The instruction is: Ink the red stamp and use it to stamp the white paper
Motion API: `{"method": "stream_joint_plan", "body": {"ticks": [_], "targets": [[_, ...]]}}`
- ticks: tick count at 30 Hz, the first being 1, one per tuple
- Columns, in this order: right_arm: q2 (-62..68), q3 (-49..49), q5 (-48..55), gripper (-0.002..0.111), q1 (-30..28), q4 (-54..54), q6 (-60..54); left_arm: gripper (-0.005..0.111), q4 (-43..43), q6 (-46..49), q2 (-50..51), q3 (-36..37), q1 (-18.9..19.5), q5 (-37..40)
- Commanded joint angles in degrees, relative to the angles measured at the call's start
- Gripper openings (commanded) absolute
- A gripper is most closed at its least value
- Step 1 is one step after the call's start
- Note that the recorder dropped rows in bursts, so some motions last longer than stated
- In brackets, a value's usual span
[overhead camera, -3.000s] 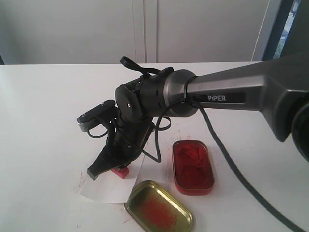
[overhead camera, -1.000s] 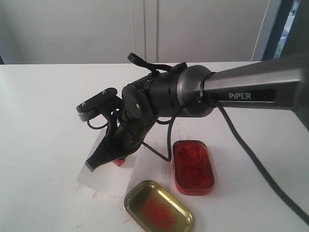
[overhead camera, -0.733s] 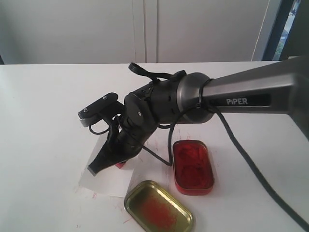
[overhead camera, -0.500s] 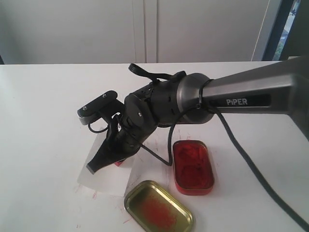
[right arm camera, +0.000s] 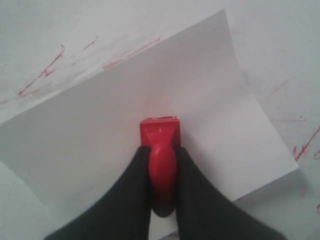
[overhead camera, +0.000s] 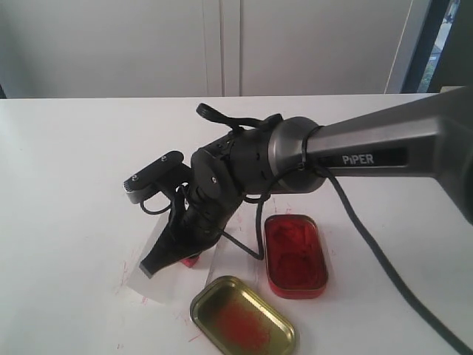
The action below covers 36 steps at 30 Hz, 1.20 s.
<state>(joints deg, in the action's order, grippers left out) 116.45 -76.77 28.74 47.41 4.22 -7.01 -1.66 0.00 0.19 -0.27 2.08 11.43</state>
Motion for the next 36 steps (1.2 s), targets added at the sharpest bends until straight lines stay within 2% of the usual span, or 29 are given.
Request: {"method": "stream_joint_plan", "body": {"ticks": [1, 12, 25, 36], "targets": [[-1.08, 0.13, 0.48, 0.0, -0.03, -0.19, -0.45, 0.0, -0.07, 0.0, -0.19, 0.27, 0.06, 0.14], [-4.2, 0.13, 1.35, 0.0, -0.03, -0.19, -0.32, 0.0, -0.07, 0.0, -0.19, 0.27, 0.06, 0.14], [-5.03, -0.76, 7.06, 0.0, -0.11, 0.63, -0.21, 0.0, -0.07, 0.0, -0.19, 0.27, 0.06, 0.14], [-6.73, -2.58, 8.61, 0.0, -6.93, 9.53, -0.89, 0.0, -0.07, 0.0, -0.19, 0.27, 0.06, 0.14]]}}
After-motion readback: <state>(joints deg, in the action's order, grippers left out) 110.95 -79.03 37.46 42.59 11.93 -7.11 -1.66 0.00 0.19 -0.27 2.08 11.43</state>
